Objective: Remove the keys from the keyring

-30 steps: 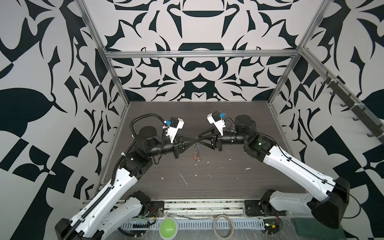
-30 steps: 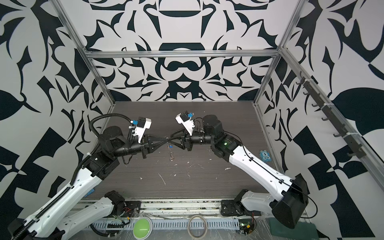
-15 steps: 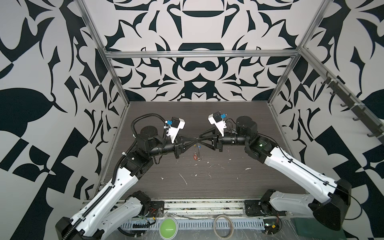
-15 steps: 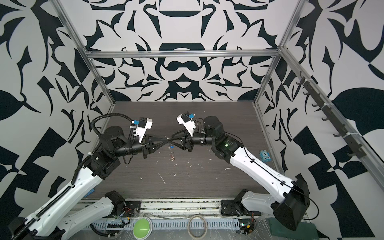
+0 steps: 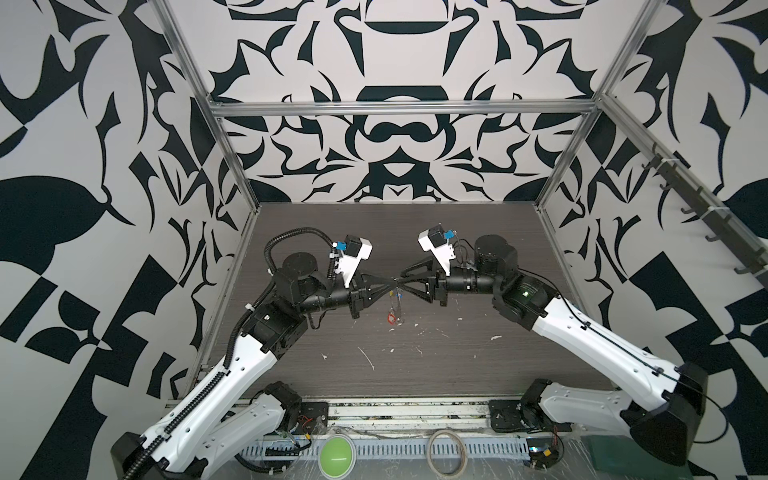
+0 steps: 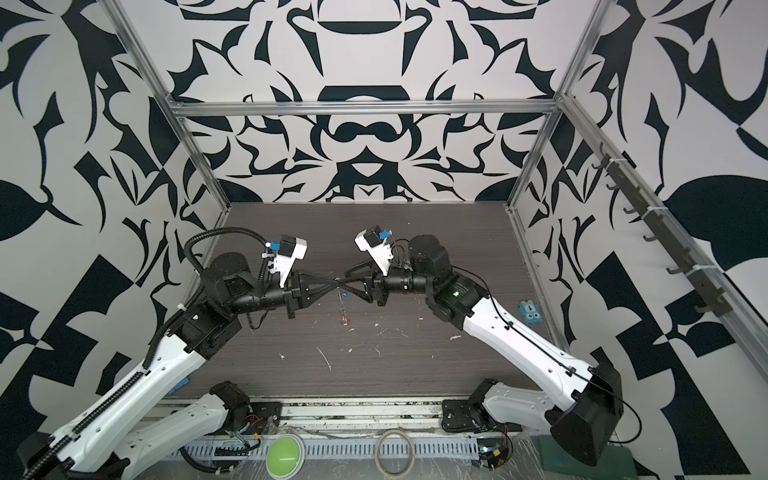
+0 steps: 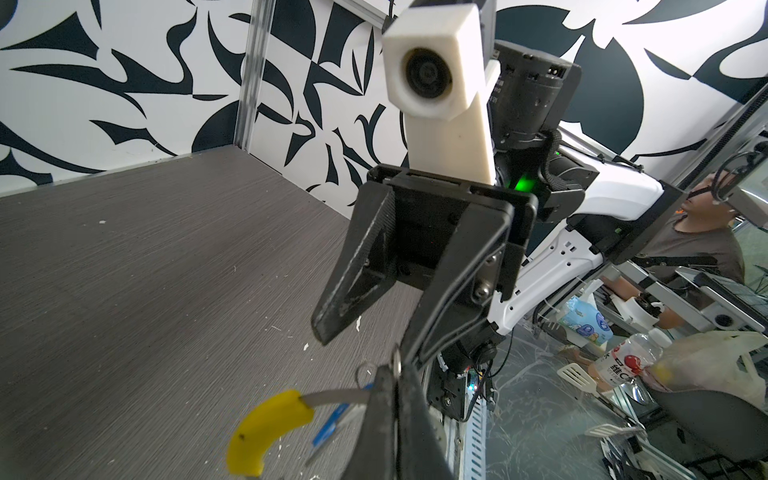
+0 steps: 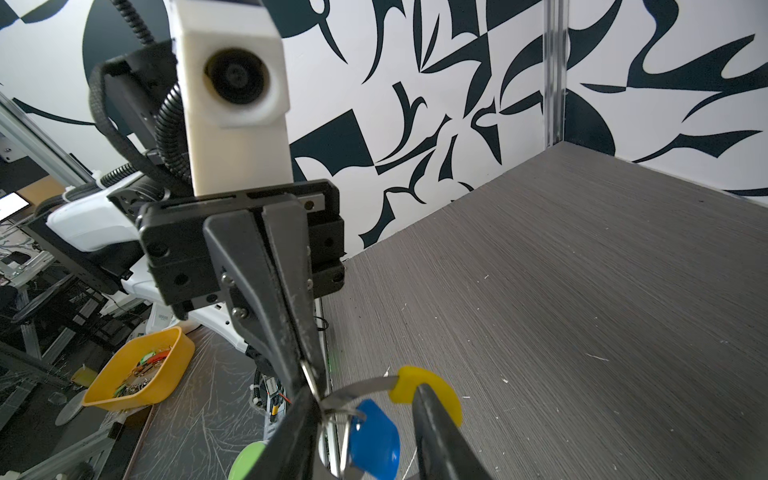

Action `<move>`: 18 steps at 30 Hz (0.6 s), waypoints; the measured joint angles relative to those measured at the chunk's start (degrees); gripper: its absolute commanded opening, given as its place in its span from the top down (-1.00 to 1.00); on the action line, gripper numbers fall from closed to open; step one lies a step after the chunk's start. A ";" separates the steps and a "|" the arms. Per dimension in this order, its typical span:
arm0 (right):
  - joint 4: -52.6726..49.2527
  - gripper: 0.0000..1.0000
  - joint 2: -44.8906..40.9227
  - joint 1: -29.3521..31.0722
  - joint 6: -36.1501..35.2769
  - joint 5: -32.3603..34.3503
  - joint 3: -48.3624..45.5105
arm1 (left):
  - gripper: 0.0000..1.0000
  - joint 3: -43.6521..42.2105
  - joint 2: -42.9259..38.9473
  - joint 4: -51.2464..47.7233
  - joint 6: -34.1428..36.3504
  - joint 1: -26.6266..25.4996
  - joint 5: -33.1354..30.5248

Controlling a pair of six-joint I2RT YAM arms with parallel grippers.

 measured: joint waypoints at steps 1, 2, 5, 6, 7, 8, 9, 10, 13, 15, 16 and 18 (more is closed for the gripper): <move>-0.09 0.17 -0.09 0.00 0.00 -0.02 0.00 | 1.00 0.00 0.00 -0.02 0.02 -0.04 0.00; -0.15 0.17 -0.15 0.00 0.00 -0.02 0.00 | 1.00 0.00 0.00 0.00 0.02 -0.09 0.00; -0.42 0.17 -0.46 0.00 -0.07 -0.07 -0.04 | 1.00 0.00 0.00 -0.09 0.02 -0.13 0.00; -0.48 0.17 -0.57 -0.02 -0.11 -0.07 -0.04 | 1.00 0.00 0.00 -0.17 0.02 -0.13 0.02; -0.48 0.17 -0.72 -0.02 -0.13 -0.24 -0.09 | 1.00 0.00 0.00 -0.35 0.02 -0.13 -0.22; -0.42 0.16 -0.87 0.02 -0.13 -0.85 -0.09 | 1.00 0.00 0.07 -0.46 0.02 -0.13 -0.63; -0.33 0.15 -1.16 0.33 -0.15 -1.38 -0.09 | 1.00 0.00 0.35 -0.66 0.02 -0.13 -0.87; -0.33 0.15 -1.49 0.55 -0.15 -1.84 -0.09 | 1.00 0.00 0.57 -0.79 0.02 -0.13 -1.14; -0.46 0.15 -2.49 0.76 -0.37 -2.27 -0.13 | 1.00 0.00 1.03 -0.94 0.02 -0.17 -1.09; -0.48 0.14 -2.99 0.74 -0.66 -2.43 -0.15 | 1.00 0.00 1.03 -1.01 0.00 -0.17 -1.44; -0.46 0.14 -3.19 0.74 -0.85 -2.47 -0.20 | 1.00 0.00 1.05 -1.05 0.00 -0.17 -1.57; -0.50 0.10 -3.98 0.85 -1.42 -2.43 -0.61 | 1.00 0.00 1.07 -1.07 0.00 -0.13 -1.77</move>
